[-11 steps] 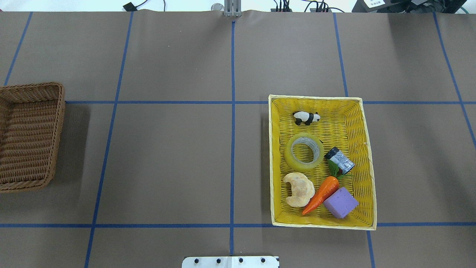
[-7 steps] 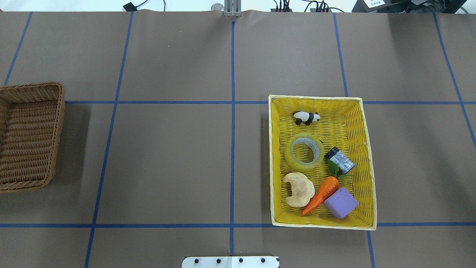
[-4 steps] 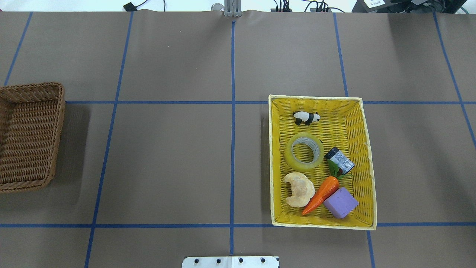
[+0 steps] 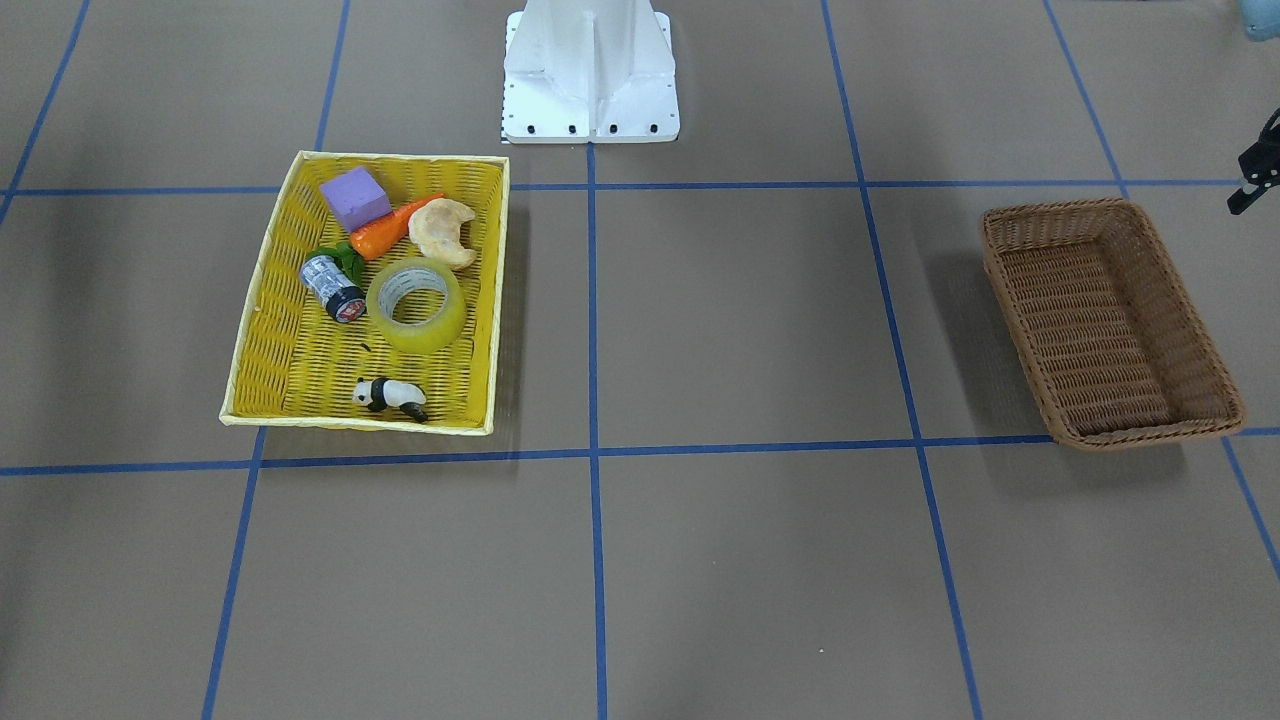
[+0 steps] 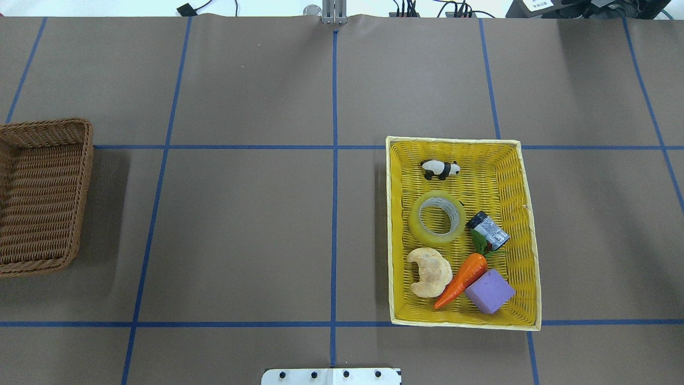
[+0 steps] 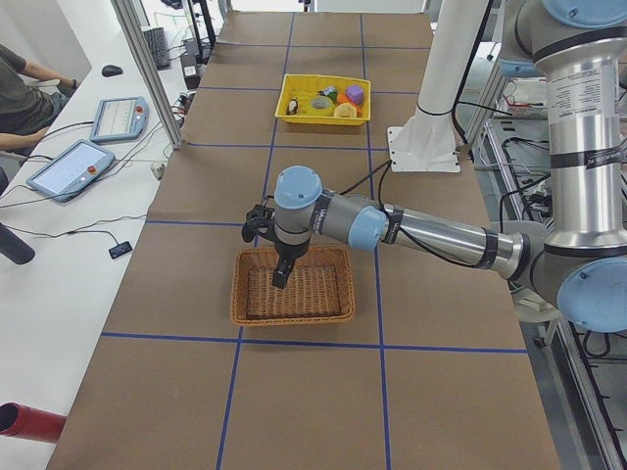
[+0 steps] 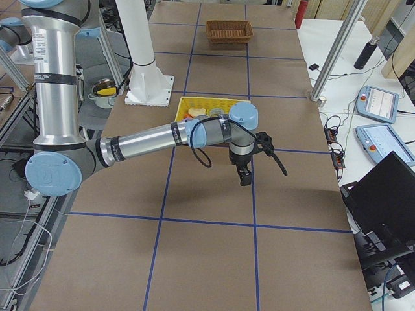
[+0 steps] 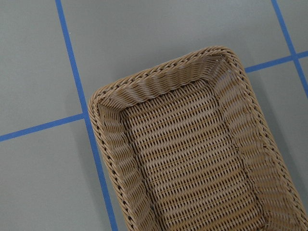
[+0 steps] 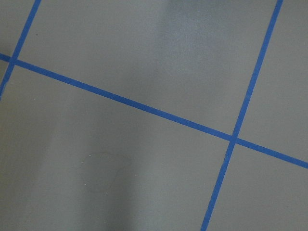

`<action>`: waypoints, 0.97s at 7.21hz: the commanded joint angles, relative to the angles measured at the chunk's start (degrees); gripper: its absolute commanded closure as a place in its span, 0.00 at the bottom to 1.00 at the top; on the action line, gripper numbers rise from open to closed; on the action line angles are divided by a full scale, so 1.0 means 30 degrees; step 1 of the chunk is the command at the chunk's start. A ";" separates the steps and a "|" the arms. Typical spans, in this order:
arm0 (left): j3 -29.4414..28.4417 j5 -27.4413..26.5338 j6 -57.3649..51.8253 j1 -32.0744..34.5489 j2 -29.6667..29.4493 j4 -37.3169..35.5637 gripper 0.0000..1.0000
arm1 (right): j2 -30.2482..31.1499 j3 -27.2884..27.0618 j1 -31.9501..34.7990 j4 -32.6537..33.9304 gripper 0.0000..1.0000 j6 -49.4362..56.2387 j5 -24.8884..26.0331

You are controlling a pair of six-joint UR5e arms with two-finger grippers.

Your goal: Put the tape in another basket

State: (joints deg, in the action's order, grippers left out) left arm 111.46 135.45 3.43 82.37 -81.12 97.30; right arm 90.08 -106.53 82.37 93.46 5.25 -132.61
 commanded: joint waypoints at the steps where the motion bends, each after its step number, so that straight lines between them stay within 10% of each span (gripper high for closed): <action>1: -0.0034 0.0025 0.0000 -0.0006 -0.0002 0.0000 0.02 | -0.0173 -0.0026 -0.0092 0.0020 0.00 0.0009 -0.0036; 7: -0.0034 0.0025 0.0000 -0.0035 -0.0061 0.0000 0.02 | -0.0202 0.0469 -0.1285 -0.1875 0.00 -0.0107 -0.0474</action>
State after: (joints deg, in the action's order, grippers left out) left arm 111.32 135.48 3.43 82.27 -81.27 97.29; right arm 89.57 -105.97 80.55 90.05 5.03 -133.46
